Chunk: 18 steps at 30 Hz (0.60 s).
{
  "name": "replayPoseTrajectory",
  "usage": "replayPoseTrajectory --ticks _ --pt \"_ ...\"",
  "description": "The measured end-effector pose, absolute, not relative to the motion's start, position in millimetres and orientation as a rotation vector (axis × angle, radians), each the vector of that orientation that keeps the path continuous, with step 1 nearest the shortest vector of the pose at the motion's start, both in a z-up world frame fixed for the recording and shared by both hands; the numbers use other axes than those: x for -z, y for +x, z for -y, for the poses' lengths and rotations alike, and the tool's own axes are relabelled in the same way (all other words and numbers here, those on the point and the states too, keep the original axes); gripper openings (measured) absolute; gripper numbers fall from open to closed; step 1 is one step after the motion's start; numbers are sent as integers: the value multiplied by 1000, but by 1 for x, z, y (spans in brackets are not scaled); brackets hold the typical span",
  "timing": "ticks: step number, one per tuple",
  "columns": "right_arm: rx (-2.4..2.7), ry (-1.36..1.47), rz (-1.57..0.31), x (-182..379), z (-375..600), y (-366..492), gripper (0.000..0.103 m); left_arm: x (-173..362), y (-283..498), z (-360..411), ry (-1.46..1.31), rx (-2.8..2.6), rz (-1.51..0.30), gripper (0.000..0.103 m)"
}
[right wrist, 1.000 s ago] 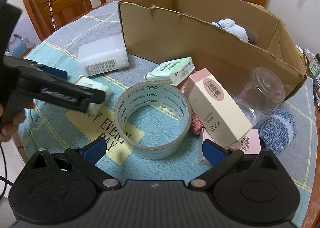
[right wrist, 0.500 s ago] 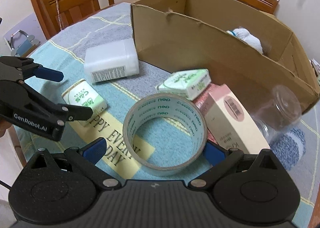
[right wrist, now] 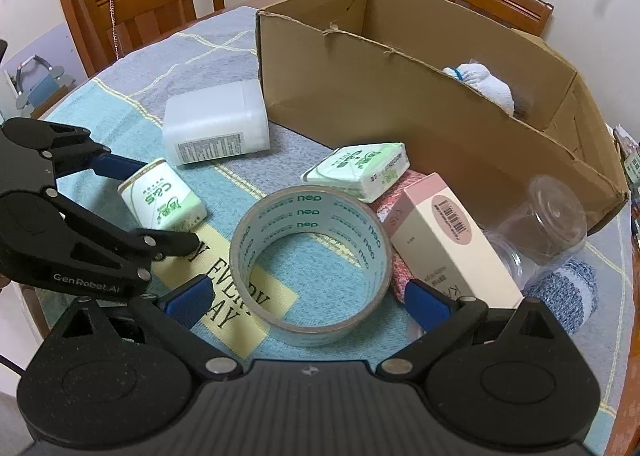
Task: Organize objects
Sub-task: 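Grasp the green C&S tissue pack with the left tool while the right tool grasps the clear tape roll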
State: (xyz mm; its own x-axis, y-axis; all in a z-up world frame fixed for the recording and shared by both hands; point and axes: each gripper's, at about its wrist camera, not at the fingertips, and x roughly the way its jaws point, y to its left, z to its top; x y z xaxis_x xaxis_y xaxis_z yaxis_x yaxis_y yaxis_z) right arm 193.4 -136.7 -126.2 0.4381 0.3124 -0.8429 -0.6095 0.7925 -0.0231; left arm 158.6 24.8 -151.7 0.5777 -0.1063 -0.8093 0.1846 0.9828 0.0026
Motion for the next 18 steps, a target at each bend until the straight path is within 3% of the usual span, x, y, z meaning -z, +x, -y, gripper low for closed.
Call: replayPoseTrajectory --ticks 18 --pt "-549 -379 -924 137 114 201 98 151 158 -46 74 144 -949 64"
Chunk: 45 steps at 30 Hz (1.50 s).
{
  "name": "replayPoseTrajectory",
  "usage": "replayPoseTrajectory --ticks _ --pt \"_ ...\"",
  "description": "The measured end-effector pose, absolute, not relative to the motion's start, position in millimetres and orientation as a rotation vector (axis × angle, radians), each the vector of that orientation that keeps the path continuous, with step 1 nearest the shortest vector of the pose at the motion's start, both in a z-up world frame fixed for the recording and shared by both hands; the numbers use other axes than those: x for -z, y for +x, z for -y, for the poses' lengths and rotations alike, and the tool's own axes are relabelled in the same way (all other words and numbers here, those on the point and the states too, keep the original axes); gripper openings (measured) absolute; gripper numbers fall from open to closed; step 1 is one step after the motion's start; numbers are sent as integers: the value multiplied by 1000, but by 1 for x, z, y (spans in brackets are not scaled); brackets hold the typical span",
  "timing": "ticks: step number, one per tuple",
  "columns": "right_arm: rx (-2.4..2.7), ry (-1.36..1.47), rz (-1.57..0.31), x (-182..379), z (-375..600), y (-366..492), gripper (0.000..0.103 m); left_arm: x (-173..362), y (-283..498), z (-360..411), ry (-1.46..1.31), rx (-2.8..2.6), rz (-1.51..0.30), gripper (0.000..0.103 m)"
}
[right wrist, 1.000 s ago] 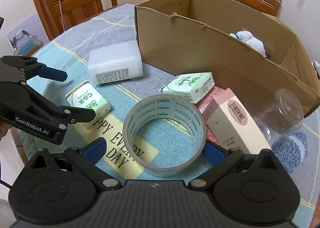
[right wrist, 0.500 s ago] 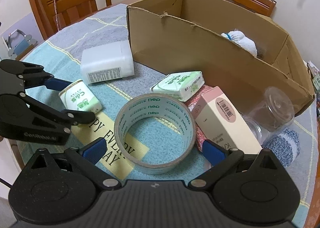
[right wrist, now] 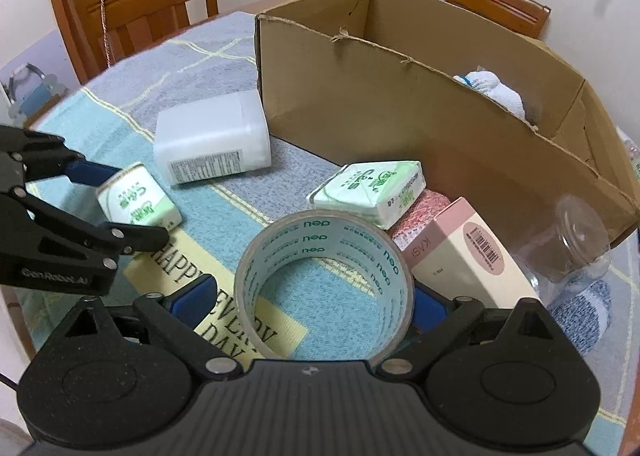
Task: Organize objects
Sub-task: 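Grasp the green C&S tissue pack with the left tool while the right tool grasps the clear tape roll, then carry the tissue pack and tape roll into the cardboard box and open both tools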
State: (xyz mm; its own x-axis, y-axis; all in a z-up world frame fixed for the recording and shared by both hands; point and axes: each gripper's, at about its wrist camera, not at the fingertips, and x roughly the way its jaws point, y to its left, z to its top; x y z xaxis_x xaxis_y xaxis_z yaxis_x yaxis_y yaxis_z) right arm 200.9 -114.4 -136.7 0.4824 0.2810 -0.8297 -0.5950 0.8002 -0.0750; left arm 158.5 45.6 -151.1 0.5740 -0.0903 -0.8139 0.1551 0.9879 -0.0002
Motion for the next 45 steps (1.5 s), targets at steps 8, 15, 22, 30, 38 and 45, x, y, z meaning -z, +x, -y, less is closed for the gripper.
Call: replayPoseTrajectory --ticks 8,15,22,30,38,45 --pt "-542 -401 -926 133 118 200 90 143 164 -47 60 188 -974 63" --pt "-562 -411 -931 114 118 195 90 116 172 -43 77 236 -976 63" --pt "-594 -336 -951 80 123 199 90 79 185 -41 93 273 -947 63" --pt "-576 -258 -902 38 134 214 90 38 215 -39 93 276 -868 63" --pt "-512 -235 -821 11 150 247 90 8 270 -22 102 294 -763 64" --pt "-470 -239 -769 3 160 288 90 12 328 1 120 288 -758 64"
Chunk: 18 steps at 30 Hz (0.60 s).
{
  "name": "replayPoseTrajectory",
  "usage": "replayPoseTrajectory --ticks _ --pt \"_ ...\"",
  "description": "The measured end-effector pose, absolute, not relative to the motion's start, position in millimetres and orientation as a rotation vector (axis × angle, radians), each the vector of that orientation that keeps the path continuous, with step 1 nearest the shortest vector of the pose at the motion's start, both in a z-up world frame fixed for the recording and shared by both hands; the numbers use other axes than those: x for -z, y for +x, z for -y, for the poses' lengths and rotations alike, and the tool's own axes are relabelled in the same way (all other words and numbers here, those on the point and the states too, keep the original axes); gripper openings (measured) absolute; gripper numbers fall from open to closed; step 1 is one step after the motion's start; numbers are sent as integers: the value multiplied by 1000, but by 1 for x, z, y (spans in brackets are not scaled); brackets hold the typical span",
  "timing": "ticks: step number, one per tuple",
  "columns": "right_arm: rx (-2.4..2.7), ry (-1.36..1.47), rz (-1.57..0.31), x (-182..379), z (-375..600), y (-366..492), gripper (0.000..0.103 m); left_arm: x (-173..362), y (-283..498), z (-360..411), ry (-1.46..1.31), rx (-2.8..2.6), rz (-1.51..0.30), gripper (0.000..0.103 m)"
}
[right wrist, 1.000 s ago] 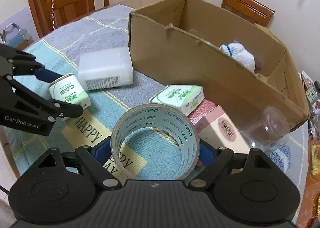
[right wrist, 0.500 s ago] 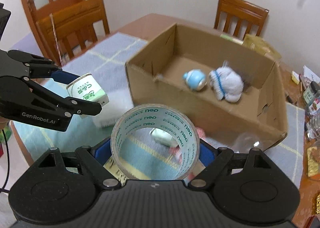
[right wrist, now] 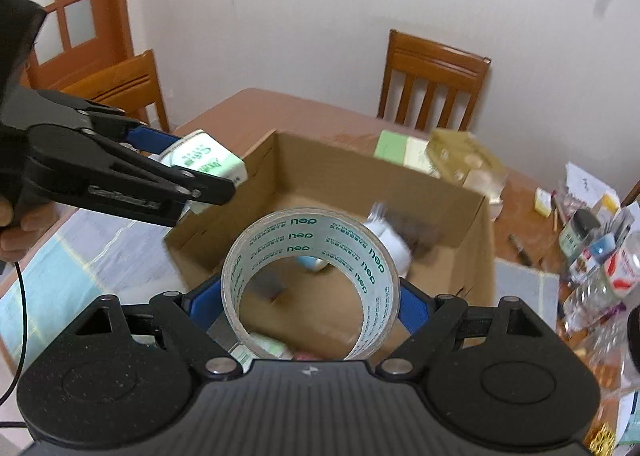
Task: Organize objects
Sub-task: 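Carry the tissue pack and tape roll into the cardboard box and open both tools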
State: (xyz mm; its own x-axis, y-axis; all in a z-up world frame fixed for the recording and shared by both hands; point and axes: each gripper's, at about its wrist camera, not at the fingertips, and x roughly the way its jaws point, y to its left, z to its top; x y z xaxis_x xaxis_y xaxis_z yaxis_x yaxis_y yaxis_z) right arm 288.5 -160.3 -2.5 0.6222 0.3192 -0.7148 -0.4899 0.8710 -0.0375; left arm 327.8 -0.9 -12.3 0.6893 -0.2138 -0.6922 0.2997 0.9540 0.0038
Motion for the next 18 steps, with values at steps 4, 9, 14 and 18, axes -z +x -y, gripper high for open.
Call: replayPoseTrajectory --ticks 4,9,14,18 --pt "-450 -242 -772 7 164 311 90 21 351 8 125 278 -776 64" --pt "-432 -243 -805 18 168 326 90 33 368 14 127 269 -798 64" --pt "-440 -241 -861 32 170 335 92 47 381 14 119 246 -826 64" --pt "-451 -225 -840 33 173 332 103 55 387 13 127 202 -832 93"
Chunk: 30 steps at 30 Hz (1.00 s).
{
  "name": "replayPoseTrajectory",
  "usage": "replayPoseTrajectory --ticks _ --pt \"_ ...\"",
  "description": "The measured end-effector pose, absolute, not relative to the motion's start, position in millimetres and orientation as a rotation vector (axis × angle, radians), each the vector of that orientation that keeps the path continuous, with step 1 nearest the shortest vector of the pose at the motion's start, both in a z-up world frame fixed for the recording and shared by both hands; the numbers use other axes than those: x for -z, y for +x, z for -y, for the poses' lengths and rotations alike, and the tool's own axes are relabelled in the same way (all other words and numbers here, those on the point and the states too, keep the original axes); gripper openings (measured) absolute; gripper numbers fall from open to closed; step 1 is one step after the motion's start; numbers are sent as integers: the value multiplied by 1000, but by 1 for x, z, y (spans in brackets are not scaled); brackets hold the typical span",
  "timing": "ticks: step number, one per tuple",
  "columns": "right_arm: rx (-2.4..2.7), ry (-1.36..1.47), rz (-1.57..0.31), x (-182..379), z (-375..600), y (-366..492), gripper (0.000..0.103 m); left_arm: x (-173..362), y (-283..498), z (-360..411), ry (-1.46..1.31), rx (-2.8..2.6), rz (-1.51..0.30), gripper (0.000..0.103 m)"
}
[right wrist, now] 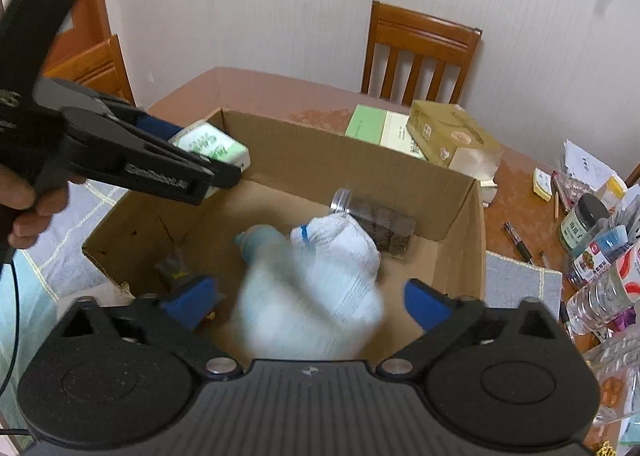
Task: Organize objects
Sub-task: 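Carry the tissue pack and tape roll into the cardboard box and open both tools, then move the left tool to the white plastic container while the right tool approaches the white printed box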
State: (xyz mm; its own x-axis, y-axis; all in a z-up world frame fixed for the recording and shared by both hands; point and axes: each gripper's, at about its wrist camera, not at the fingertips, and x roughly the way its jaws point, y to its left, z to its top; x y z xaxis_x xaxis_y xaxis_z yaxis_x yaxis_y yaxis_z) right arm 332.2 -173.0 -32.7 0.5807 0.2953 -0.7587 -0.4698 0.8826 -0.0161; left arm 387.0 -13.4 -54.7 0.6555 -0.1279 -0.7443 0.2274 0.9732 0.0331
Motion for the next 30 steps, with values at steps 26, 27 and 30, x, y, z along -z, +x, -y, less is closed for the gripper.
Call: replayPoseTrajectory --ticks 26,27,30 --pt "-381 -202 -806 23 187 272 103 23 291 -21 106 107 -773 98" --pt "-378 -200 -809 24 188 267 103 24 285 -23 99 96 -773 98" --pt "-368 -200 -813 27 188 254 103 29 271 -28 92 69 -774 99"
